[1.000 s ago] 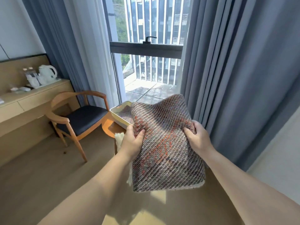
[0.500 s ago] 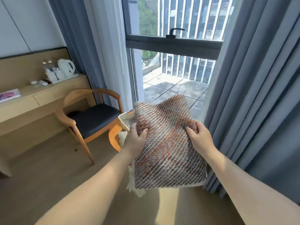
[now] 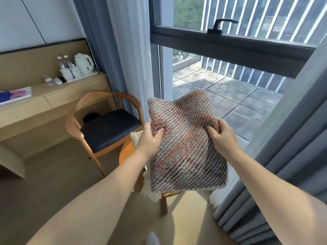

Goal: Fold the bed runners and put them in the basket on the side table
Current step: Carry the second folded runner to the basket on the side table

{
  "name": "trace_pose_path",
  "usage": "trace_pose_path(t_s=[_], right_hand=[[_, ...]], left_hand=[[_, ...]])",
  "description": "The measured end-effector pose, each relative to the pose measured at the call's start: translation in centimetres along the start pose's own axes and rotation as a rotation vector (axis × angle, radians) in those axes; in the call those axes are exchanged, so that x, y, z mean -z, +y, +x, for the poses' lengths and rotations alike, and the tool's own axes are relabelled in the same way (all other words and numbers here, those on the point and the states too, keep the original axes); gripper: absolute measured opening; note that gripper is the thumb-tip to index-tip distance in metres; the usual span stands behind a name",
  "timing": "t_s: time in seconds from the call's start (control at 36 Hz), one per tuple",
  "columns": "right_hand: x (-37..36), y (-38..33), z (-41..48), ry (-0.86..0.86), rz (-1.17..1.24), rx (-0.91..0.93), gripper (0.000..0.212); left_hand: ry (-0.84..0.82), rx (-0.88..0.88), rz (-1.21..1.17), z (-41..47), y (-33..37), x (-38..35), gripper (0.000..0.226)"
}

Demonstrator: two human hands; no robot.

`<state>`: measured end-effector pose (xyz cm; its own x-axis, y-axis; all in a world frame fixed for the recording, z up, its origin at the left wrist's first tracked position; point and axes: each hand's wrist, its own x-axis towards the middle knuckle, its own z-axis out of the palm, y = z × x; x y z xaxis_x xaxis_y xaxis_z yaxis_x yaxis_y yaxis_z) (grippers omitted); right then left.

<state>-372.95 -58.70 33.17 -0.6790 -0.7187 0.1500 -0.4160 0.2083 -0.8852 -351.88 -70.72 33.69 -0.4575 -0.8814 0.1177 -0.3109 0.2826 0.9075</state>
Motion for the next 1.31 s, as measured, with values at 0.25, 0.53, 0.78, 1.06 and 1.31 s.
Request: trace_pose_path(t_s=[0.25,0.53,0.78,1.06,1.31], right_hand=[[-4.9,2.7,10.5,0.031,-0.018,-0.067,0.019],[-8.7,6.2,21.4,0.012,-0.094,-0.116,0.025],[-12.8,10.7,28.3,-0.113,-0.182,-0.226,0.037],[-20.2,15.0,24.0,-0.374,-0.373,-0.277,0.044],[-25.3,17.5,20.8,-0.46,-0.445,-0.312,0.05]], left_hand=[[-0.075,0.055,-0.04,12.6,-4.3,-2.4,0.041],[-0.119,0.145,-0.036,23.9,-8.0,-5.8,0.042],[-0.046,0.319,-0.076,28.9,-13.2,-8.7,0.029],[0.001,0.672,-0.085,21.8,-23.1,-8.4,0.042],[0.05,0.789,-0.084,18.7,-28.0,-7.2,0.047]])
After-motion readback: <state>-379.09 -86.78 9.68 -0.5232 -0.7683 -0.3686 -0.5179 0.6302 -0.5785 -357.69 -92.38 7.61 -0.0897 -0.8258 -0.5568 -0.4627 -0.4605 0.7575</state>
